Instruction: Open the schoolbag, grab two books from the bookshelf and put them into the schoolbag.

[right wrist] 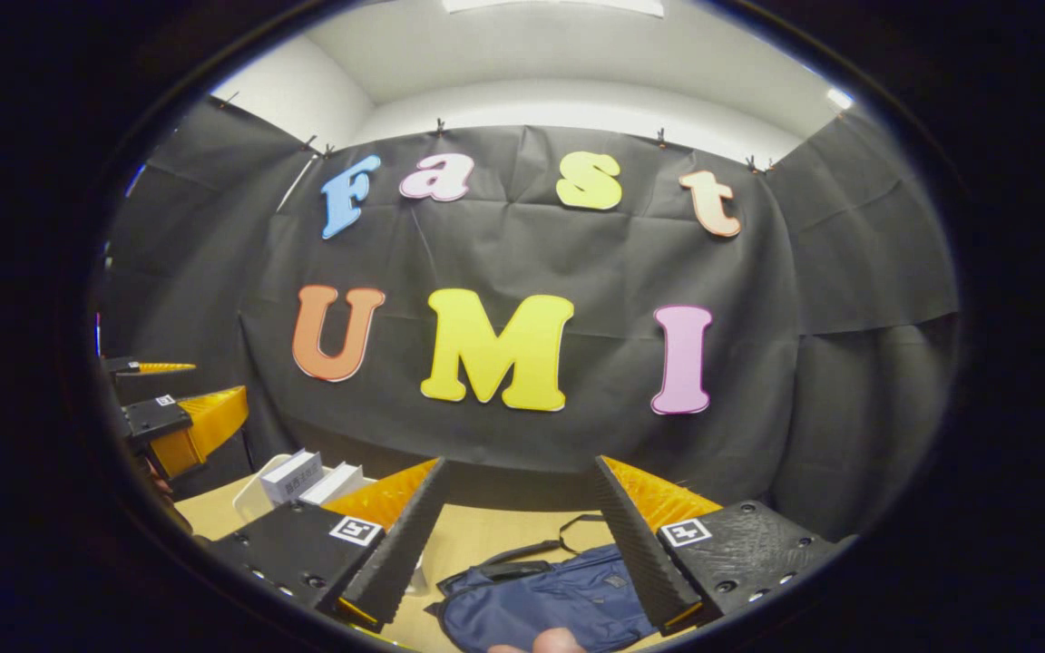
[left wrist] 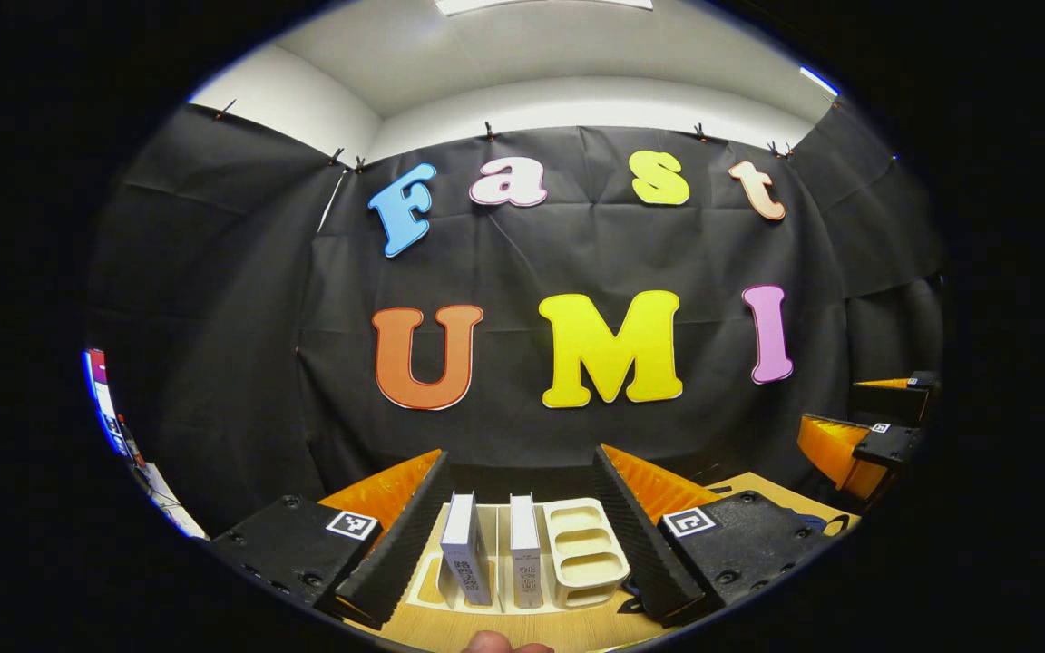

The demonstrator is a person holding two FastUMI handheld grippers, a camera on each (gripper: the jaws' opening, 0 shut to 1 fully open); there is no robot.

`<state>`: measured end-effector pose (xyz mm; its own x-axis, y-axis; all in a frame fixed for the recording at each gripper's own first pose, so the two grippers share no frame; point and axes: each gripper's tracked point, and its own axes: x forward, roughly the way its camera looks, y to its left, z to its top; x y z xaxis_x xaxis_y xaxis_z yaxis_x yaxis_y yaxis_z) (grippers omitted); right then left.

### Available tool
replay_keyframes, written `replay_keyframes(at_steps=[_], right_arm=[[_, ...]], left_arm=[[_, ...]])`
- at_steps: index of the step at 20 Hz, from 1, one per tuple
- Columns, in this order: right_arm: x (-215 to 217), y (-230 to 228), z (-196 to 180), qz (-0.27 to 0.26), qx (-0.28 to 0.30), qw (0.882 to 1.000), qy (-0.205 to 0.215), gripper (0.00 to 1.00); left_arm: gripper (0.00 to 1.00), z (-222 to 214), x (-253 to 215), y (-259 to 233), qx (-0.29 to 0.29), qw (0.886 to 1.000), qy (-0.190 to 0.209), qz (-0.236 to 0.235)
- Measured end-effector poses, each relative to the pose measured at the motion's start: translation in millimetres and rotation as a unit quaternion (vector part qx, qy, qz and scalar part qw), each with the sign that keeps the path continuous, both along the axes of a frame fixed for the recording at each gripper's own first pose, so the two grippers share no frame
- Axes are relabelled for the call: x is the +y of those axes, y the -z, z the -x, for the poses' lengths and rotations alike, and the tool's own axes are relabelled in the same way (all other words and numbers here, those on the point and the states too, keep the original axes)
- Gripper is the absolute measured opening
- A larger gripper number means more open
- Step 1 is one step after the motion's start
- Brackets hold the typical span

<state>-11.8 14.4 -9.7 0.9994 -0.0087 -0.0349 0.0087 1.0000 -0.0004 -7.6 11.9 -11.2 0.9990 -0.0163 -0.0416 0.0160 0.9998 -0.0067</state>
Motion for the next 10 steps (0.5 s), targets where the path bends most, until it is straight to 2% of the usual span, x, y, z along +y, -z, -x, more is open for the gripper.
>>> replay_keyframes(at_steps=[5, 10], right_arm=[[8.7, 29.1, -4.0, 0.017, 0.033, 0.999, -0.008, 0.95], [25.4, 117.3, -2.6, 0.052, 0.117, 0.991, -0.036, 0.96]], left_arm=[[0.98, 2.1, 0.1, 4.1, 0.004, 1.0, 0.003, 0.002], [0.98, 9.6, -0.3, 6.4, 0.015, 1.0, 0.007, 0.003]])
